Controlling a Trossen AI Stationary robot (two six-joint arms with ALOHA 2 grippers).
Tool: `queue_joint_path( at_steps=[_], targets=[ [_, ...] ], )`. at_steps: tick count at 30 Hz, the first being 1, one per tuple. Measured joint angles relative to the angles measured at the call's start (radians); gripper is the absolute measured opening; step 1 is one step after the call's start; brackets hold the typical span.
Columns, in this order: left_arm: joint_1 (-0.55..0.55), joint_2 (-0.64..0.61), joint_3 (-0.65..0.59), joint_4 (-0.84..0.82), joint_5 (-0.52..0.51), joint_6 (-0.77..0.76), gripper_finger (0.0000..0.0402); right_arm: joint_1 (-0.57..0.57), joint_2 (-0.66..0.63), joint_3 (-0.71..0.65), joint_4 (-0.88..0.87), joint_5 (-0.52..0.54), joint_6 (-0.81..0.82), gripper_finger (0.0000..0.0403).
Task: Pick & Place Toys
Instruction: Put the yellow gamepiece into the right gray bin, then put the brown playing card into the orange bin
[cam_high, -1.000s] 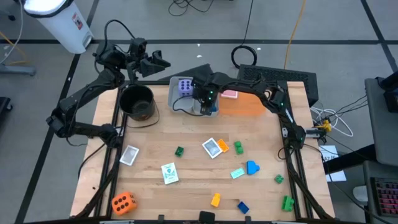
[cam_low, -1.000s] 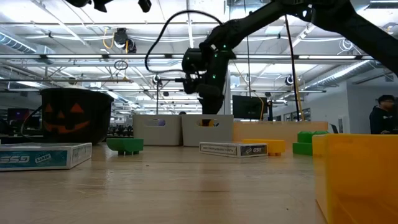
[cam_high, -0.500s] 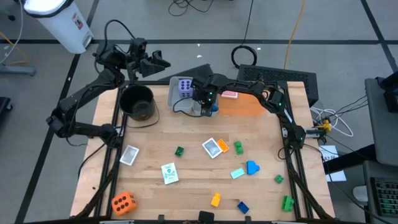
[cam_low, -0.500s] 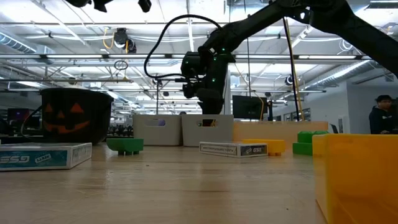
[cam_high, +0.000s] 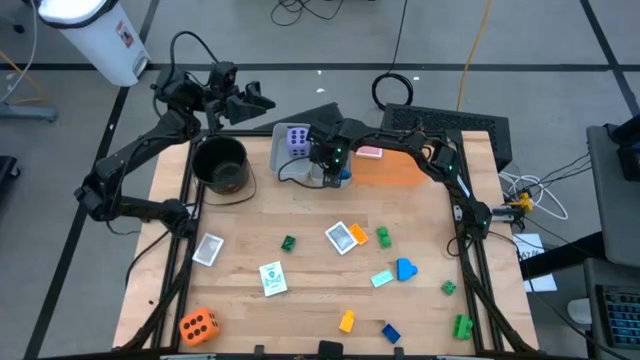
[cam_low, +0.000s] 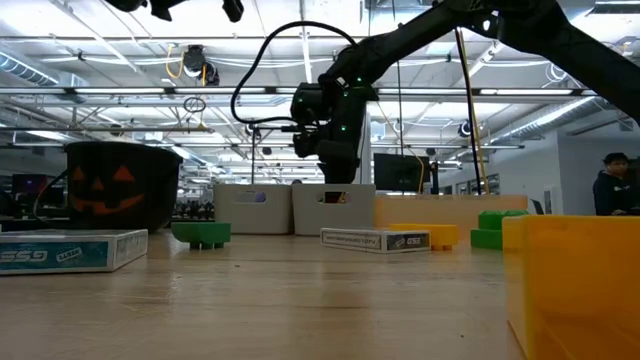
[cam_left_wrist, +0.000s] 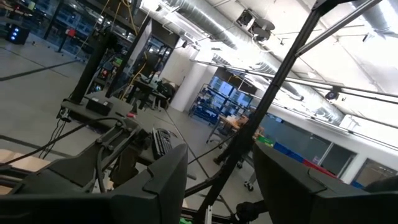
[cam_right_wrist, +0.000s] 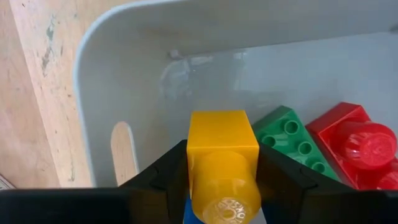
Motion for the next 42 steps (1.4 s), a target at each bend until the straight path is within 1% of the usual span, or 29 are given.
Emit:
queue_joint_path(
  at_steps=[10,15,23,27,34,40,42],
  targets=[
    [0.000,0.000,0.000,-0.006,0.000,0.001,0.0186,0.000,0.000,0.000,0.000,-0.001,-0.003,0.0203],
    [0.000,0.000,0.000,-0.006,0.000,0.003,0.0186,0.000,0.000,0.000,0.004,0.002,-0.001,0.0218],
    [0.000,0.000,0.000,-0.006,0.000,0.010,0.0186,-0.003,-0.028,0.001,0.027,0.005,0.007,0.0219],
    [0.000,0.000,0.000,-0.006,0.000,-0.001,0.0186,-0.003,-0.038,0.000,0.029,0.034,0.008,0.0216],
    [0.000,0.000,0.000,-0.006,0.000,0.002,0.0186,-0.009,-0.100,-0.001,0.025,0.031,0.007,0.0219],
    [0.019,-0.004,0.000,-0.007,0.004,0.003,0.0186,-0.021,-0.183,0.000,0.113,0.024,0.076,0.0212],
    [0.034,-0.015,0.000,-0.009,0.007,0.007,0.0186,-0.023,-0.211,0.001,0.160,-0.001,0.123,0.0211]
  ],
)
